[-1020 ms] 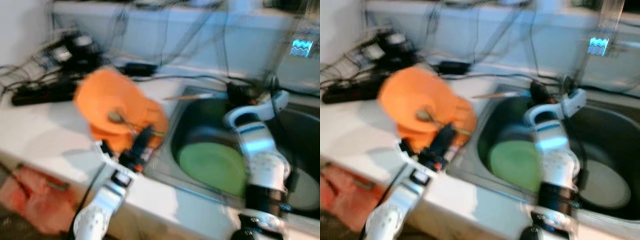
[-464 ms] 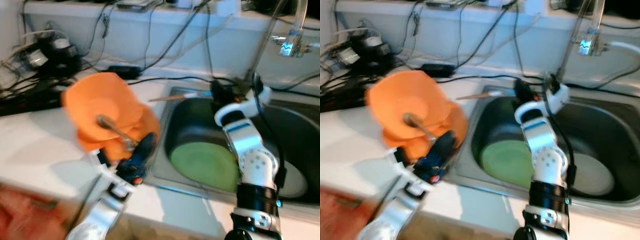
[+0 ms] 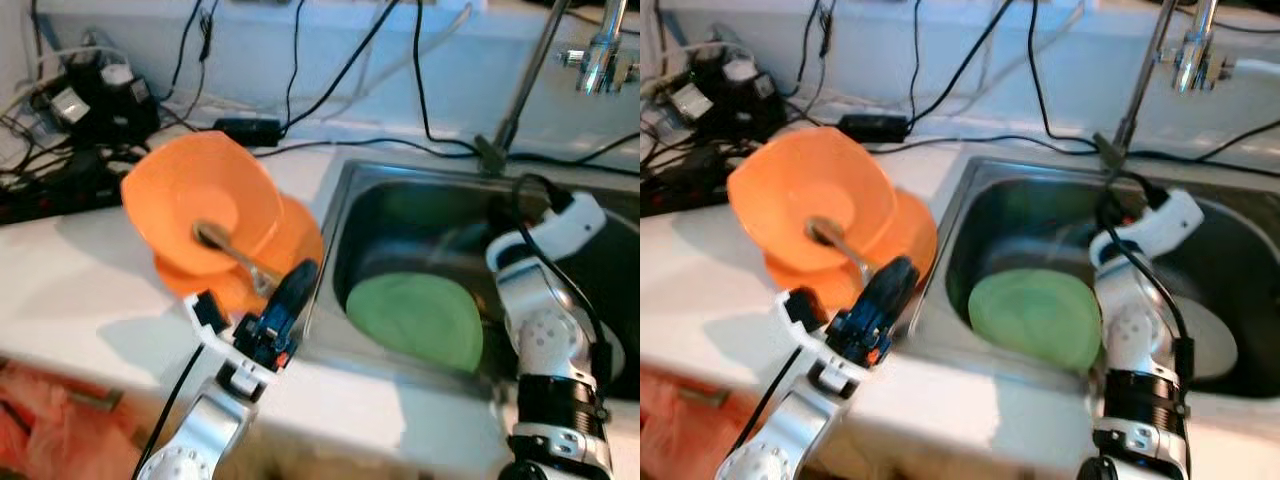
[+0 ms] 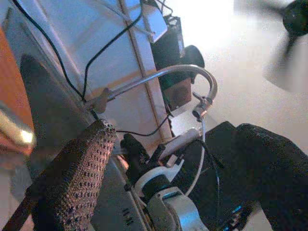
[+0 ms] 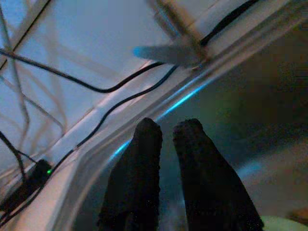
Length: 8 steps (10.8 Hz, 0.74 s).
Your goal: Kitchen organization
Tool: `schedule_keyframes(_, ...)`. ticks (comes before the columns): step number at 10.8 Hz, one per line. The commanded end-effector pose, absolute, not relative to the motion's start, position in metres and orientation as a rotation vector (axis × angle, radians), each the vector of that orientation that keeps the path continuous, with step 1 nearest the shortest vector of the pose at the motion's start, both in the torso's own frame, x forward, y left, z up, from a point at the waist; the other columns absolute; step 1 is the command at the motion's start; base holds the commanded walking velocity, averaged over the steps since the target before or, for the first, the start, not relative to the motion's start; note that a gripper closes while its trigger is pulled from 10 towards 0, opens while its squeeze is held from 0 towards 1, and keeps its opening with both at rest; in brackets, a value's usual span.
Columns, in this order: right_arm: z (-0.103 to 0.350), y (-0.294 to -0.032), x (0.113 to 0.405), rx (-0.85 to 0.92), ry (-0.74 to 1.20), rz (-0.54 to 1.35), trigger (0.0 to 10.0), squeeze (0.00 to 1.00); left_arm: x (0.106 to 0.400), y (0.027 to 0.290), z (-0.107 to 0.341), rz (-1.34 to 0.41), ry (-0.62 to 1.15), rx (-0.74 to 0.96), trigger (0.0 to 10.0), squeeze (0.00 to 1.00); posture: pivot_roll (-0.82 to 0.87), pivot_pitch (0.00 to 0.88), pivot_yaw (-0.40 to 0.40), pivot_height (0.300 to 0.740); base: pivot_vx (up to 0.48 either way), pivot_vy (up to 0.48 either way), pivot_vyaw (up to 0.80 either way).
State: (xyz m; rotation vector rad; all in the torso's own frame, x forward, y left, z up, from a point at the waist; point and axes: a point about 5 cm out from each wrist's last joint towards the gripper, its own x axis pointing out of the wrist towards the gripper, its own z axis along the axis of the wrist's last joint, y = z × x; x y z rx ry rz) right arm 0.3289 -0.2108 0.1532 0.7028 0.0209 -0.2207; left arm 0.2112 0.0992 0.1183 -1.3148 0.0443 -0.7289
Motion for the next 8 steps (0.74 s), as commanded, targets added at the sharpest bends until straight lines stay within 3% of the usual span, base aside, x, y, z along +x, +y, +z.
schedule_keyframes(1,0.152,-0.216,0.329,0.667,0.019,-0.251,10.0,1.00,0.341,0.100,0.207,-0.291,-0.081,-0.571,10.0,0.00,0.10,0.000,0.000,0.740,0.000,0.000,0.00)
schedule_keyframes(5,0.129,-0.218,0.327,0.506,0.082,-0.247,10.0,1.00,0.335,0.104,0.182,-0.296,-0.028,-0.436,10.0,0.00,0.10,0.000,0.000,0.740,0.000,0.000,0.00)
schedule_keyframes(8,0.124,-0.215,0.326,0.493,0.089,-0.240,10.0,1.00,0.333,0.103,0.178,-0.302,-0.017,-0.395,10.0,0.00,0.11,0.001,0.038,0.740,0.000,0.000,0.00)
